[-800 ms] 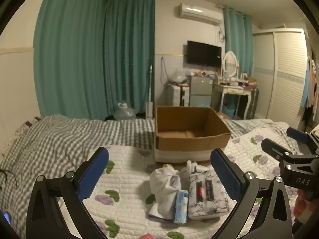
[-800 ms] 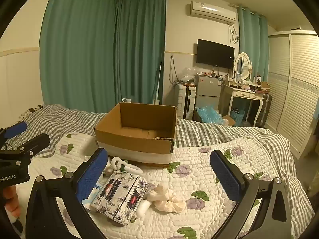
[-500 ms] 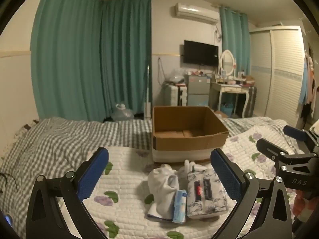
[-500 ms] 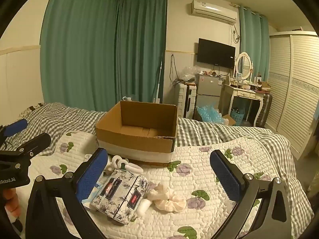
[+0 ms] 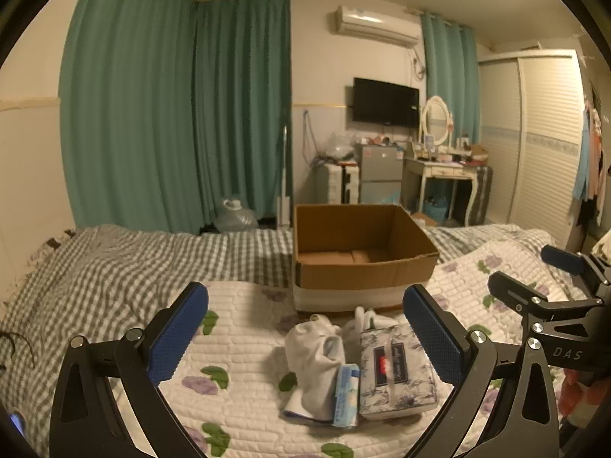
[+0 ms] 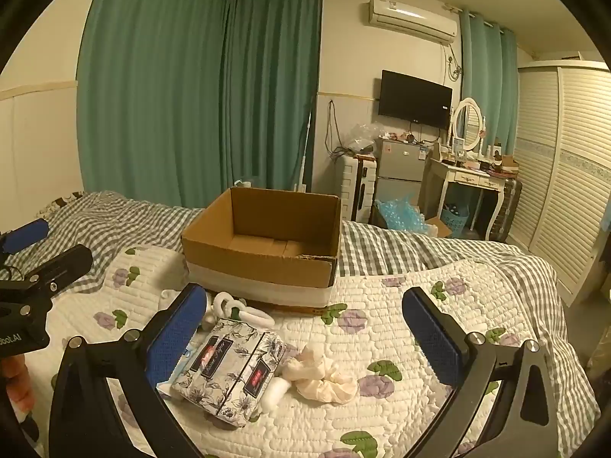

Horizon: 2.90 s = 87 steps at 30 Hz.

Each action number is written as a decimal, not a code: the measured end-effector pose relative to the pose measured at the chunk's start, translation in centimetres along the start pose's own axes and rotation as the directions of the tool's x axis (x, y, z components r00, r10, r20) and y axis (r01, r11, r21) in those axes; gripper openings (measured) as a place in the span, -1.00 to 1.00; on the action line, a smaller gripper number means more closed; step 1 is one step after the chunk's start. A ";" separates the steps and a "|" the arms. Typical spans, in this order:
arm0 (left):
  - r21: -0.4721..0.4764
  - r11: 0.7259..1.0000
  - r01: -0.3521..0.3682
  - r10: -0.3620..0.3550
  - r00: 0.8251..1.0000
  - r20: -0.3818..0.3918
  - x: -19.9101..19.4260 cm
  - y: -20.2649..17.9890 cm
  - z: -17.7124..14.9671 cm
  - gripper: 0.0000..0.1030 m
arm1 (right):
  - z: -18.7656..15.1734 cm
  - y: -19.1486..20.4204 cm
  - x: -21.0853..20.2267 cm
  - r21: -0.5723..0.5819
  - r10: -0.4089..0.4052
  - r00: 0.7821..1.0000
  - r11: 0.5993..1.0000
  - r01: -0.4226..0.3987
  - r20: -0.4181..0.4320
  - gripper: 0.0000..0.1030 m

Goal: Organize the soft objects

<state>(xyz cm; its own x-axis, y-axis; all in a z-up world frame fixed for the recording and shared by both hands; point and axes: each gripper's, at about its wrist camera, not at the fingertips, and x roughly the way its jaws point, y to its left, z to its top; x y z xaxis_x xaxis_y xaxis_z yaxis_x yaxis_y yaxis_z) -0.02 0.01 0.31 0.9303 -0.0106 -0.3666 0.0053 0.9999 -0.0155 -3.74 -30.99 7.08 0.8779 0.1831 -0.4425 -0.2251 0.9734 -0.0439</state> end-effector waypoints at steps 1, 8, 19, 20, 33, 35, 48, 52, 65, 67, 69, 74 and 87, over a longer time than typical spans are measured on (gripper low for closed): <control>-0.002 1.000 0.000 0.000 1.000 -0.003 0.0 0.0 -0.1 1.00 | 0.0 0.0 0.0 0.001 -0.001 1.000 1.000 0.001 -0.001 1.00; -0.006 1.000 -0.001 0.001 1.000 -0.007 0.1 0.1 -0.1 1.00 | 0.0 -0.2 0.2 0.009 0.003 1.000 1.000 -0.003 -0.004 1.00; -0.005 1.000 -0.001 0.001 1.000 -0.005 0.1 0.2 -0.3 1.00 | -0.1 -0.1 0.3 0.009 0.005 1.000 1.000 -0.005 -0.006 1.00; -0.005 1.000 -0.002 0.002 1.000 -0.005 0.1 0.2 -0.3 1.00 | -0.1 -0.1 0.3 0.008 0.006 1.000 1.000 -0.006 -0.005 1.00; -0.015 1.000 -0.008 0.008 1.000 -0.019 0.2 0.0 -0.6 1.00 | -0.3 0.1 0.4 -0.003 0.013 1.000 1.000 -0.013 -0.024 1.00; -0.013 1.000 -0.002 0.002 1.000 -0.016 0.2 -0.1 -0.6 1.00 | -0.2 0.1 0.4 -0.003 0.013 1.000 1.000 -0.013 -0.023 1.00; -0.012 1.000 -0.013 0.013 1.000 -0.021 0.2 -0.2 -0.6 1.00 | -0.1 0.3 0.3 -0.007 0.019 0.999 1.000 -0.019 -0.030 1.00; -0.013 1.000 -0.017 0.017 0.999 -0.030 0.4 -0.1 -0.5 1.00 | -0.1 0.3 0.3 -0.007 0.019 0.999 1.000 -0.019 -0.029 1.00; -0.004 1.000 -0.008 0.008 1.000 -0.020 0.2 -0.1 -0.2 1.00 | 0.0 0.4 0.2 -0.007 0.023 0.999 1.000 -0.024 -0.027 1.00; -0.005 1.000 -0.008 0.008 1.000 -0.013 0.0 0.0 -0.1 1.00 | 0.1 0.5 0.1 -0.009 0.024 0.999 1.000 -0.024 -0.025 1.00; -0.008 1.000 -0.007 0.007 1.000 -0.006 -0.2 0.1 0.1 1.00 | 0.2 0.6 -0.1 -0.014 0.026 0.999 1.000 -0.027 -0.021 1.00; -0.008 1.000 -0.008 0.008 1.000 0.001 -1.0 0.8 0.7 1.00 | 0.6 1.0 -0.6 -0.032 0.037 0.999 0.999 -0.038 -0.016 1.00; -0.058 0.997 -0.051 0.033 0.960 -0.279 5.0 3.6 -6.1 1.00 | -5.6 5.4 6.2 -0.092 0.133 0.950 0.982 -0.165 -0.283 1.00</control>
<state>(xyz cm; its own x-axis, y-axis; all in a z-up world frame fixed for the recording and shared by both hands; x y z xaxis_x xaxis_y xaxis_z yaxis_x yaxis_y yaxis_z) 2.44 3.43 -7.31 0.7908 0.0196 -0.6118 -0.0636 0.9967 -0.0502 -1.91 -25.43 -0.90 0.6844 0.2643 -0.6795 -0.4044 0.9131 -0.0521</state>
